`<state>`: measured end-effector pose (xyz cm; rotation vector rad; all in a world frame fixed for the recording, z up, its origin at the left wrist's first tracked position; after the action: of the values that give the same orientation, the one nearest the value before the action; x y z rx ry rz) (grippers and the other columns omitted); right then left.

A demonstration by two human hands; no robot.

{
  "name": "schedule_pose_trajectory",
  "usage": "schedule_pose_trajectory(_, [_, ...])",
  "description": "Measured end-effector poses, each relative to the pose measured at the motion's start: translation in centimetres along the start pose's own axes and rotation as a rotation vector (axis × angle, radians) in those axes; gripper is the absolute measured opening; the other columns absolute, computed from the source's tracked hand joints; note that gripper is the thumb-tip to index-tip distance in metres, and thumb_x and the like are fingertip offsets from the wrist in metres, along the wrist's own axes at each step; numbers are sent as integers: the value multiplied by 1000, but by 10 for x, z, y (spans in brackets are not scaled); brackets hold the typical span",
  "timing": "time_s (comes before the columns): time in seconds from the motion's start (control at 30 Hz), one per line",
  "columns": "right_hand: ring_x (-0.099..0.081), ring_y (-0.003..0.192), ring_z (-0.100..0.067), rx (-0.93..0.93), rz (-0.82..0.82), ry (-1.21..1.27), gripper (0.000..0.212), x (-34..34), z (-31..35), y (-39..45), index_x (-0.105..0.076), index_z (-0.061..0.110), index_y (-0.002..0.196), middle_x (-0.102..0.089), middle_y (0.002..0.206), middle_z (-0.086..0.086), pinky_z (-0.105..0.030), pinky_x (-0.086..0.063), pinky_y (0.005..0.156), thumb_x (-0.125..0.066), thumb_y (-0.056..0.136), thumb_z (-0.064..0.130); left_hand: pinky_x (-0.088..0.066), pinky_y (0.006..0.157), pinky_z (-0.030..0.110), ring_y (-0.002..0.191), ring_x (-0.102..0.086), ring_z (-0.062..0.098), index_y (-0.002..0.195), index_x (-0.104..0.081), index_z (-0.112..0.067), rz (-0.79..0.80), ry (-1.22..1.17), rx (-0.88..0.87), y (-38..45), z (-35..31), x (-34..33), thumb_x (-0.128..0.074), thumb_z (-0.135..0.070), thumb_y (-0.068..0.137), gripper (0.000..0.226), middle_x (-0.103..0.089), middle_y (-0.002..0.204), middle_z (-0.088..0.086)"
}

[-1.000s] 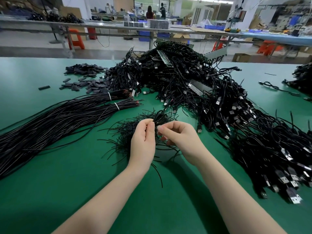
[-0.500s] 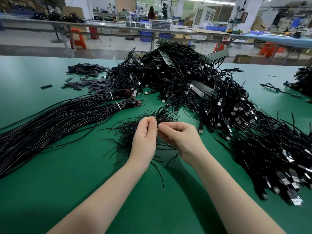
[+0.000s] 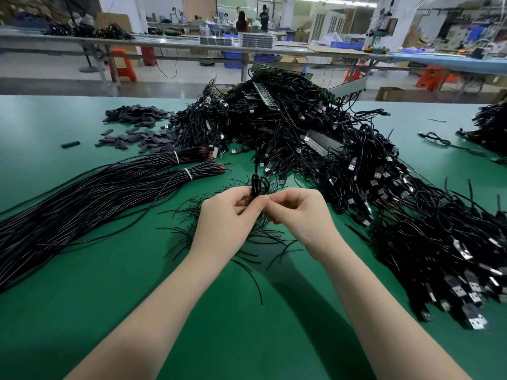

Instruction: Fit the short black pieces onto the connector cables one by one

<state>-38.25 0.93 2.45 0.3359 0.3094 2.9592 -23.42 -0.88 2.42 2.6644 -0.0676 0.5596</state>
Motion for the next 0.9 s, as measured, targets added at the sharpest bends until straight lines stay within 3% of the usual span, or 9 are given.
schedule_pose_trajectory(0.13, [-56, 57, -7, 17, 23, -6, 14, -2, 5, -1, -73, 18, 71, -67, 61, 2, -25, -49, 59, -75, 82, 9, -52, 59, 18, 61, -65, 0, 83, -70, -21, -34, 13, -48, -1, -4, 1, -67, -37, 89, 17, -69, 67, -16])
schedule_pose_trajectory(0.23, [-59, 58, -3, 17, 53, 60, 9, -5, 8, -3, -75, 15, 76, -70, 64, 5, -18, -49, 59, -75, 82, 8, -31, 45, 12, 44, -44, 3, 72, -58, -17, -50, 36, -119, 0, -8, 5, -62, -30, 94, 26, -54, 53, -20])
schedule_pose_trajectory(0.33, [-59, 61, -6, 1, 64, 98, 4, -7, 10, -3, -76, 12, 80, -71, 68, 2, -20, -50, 62, -75, 82, 9, -28, 44, 15, 44, -37, 6, 69, -51, -17, -32, 53, -124, 3, -9, 6, -58, -26, 97, 30, -47, 49, -17])
schedule_pose_trajectory(0.43, [-57, 63, -11, -19, 60, 129, 8, -9, 10, -3, -76, 16, 76, -69, 67, -1, -24, -50, 63, -76, 82, 10, -32, 47, 14, 49, -42, 3, 69, -44, -28, 6, 99, -194, 5, -14, 9, -55, -24, 98, 32, -51, 57, -21])
schedule_pose_trajectory(0.5, [-56, 62, -10, -37, 58, 153, 11, -10, 10, -4, -75, 19, 74, -68, 66, 0, -25, -50, 63, -76, 81, 10, -34, 50, 11, 50, -46, 0, 76, -51, -28, 35, 119, -213, 6, -15, 12, -56, -23, 98, 22, -54, 59, -24])
schedule_pose_trajectory(0.67, [-52, 59, -6, 75, -15, -19, 8, -8, 17, -4, -74, 16, 75, -66, 63, 6, -22, -43, 58, -77, 82, 13, -51, 58, 17, 63, -70, 11, 87, -65, -19, 125, -151, 29, 10, -3, 11, -60, -27, 95, 13, -70, 67, -7])
schedule_pose_trajectory(0.8, [-51, 57, -4, 122, -32, -79, 10, -9, 24, -5, -73, 14, 72, -68, 63, 4, -21, -43, 57, -76, 82, 13, -42, 44, 10, 52, -64, 8, 81, -68, -14, 146, -398, 210, 9, -1, 10, -63, -24, 94, 17, -66, 58, -5])
schedule_pose_trajectory(0.9, [-51, 56, -2, 132, -27, -127, 18, -9, 26, -6, -70, 20, 67, -66, 59, 12, -18, -42, 56, -76, 81, 11, -43, 43, 12, 49, -60, 8, 79, -68, -11, 165, -465, 275, 7, 2, 7, -64, -23, 93, 18, -64, 58, -5])
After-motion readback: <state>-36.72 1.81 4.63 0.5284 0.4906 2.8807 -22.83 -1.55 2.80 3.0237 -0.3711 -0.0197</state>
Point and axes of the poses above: each hand's wrist, its own y-axis towards the middle knuckle, its own x-axis out of the back of the hand, z = x × y, the point moved 6 cm from there along y, towards the middle knuckle
